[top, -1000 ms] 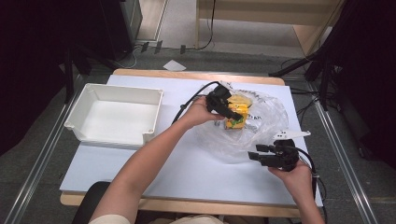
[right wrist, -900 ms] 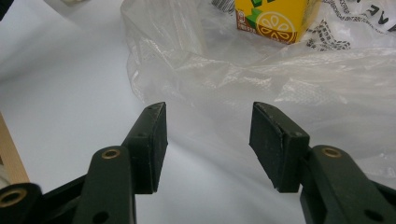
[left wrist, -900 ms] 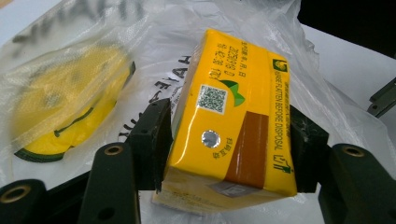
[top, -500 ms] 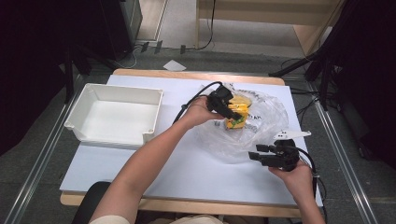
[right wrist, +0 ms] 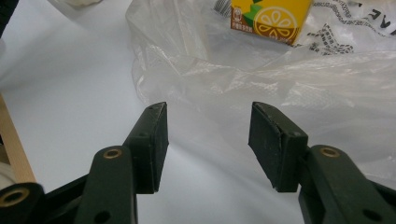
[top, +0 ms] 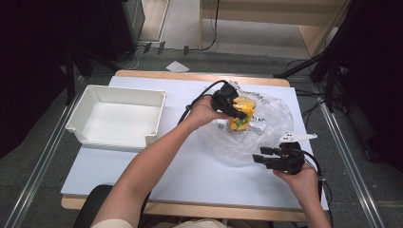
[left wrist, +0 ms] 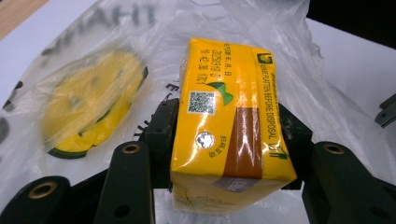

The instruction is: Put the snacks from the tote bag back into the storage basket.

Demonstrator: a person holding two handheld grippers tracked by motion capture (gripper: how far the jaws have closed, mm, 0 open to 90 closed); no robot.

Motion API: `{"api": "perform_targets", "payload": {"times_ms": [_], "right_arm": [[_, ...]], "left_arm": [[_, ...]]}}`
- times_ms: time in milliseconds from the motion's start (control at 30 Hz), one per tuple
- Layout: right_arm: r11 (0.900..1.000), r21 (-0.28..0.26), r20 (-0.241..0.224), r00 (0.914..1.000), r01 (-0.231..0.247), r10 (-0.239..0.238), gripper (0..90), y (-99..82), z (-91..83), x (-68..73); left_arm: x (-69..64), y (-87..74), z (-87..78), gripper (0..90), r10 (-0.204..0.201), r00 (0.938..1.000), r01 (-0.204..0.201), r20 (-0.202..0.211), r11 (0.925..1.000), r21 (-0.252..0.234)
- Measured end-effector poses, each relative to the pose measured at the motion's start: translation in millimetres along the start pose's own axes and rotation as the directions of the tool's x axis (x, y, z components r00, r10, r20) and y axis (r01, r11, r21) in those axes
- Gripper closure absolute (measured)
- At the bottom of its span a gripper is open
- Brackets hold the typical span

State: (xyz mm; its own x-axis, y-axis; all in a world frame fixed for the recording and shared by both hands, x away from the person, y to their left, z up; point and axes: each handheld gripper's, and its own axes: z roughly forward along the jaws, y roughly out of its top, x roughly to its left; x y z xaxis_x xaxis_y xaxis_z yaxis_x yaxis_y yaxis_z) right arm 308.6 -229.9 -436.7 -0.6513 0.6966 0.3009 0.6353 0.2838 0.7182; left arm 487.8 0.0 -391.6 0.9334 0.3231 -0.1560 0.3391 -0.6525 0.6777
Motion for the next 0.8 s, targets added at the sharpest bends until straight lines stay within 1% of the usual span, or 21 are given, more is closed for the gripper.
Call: {"api": "perform_targets", "payload": {"times_ms": [67,133,233,400,500,533,567,667,800], "right_arm": [[1.0,0.002,-0.002,1.0,0.003,-0.003,48.5,0.0,0.8,0.4],[1.0,0.003,-0.003,1.0,0.003,-0.003,48.5,0.1,1.0,0.6],[1.0,0.0,-0.004,1.0,0.004,-0.004,48.3,0.3,0.3,0.5],[1.0,-0.006,-0.005,1.0,0.004,-0.004,48.2,0.7,-2.2,1.5],[1.0,-0.005,-0.007,1.0,0.004,-0.004,48.3,0.5,-1.7,1.0],[1.0,-0.005,-0.007,1.0,0.004,-0.004,48.3,0.5,-1.7,1.0],[1.0,-0.005,-0.008,1.0,0.004,-0.004,48.3,0.5,-1.8,1.1],[1.0,-0.01,-0.01,0.9999,0.002,-0.002,48.4,0.6,-2.5,1.5],[1.0,-0.007,-0.012,0.9999,0.003,-0.003,48.4,0.5,-1.6,1.2]], "left_arm": [[-0.5,3.0,-3.7,52.5,0.01,1.0,-0.01,-0.001,0.9999,-0.003],[-1.6,7.1,-6.9,52.5,0.005,1.0,-0.005,-0.003,1.0,-0.003],[-3.9,13.1,-12.5,52.4,0.02,0.9998,-0.02,-0.008,0.9998,-0.006],[-7.6,18.0,-20.6,52.4,0.012,0.9999,-0.012,0.003,0.9999,-0.007],[-8.7,19.1,-21.3,52.4,-0.006,1.0,0.006,-0.003,0.9998,0.017],[-9.2,18.8,-21.7,52.4,-0.006,1.0,0.006,-0.007,0.9997,0.023],[-8.8,18.4,-22.4,52.4,-0.001,1.0,0.001,-0.001,0.9996,0.027],[-7.9,18.0,-26.0,52.4,-0.02,0.9997,0.02,0.016,0.9996,0.021],[-10.5,19.2,-32.7,52.5,-0.026,0.9996,0.025,0.009,0.9994,0.024]]}}
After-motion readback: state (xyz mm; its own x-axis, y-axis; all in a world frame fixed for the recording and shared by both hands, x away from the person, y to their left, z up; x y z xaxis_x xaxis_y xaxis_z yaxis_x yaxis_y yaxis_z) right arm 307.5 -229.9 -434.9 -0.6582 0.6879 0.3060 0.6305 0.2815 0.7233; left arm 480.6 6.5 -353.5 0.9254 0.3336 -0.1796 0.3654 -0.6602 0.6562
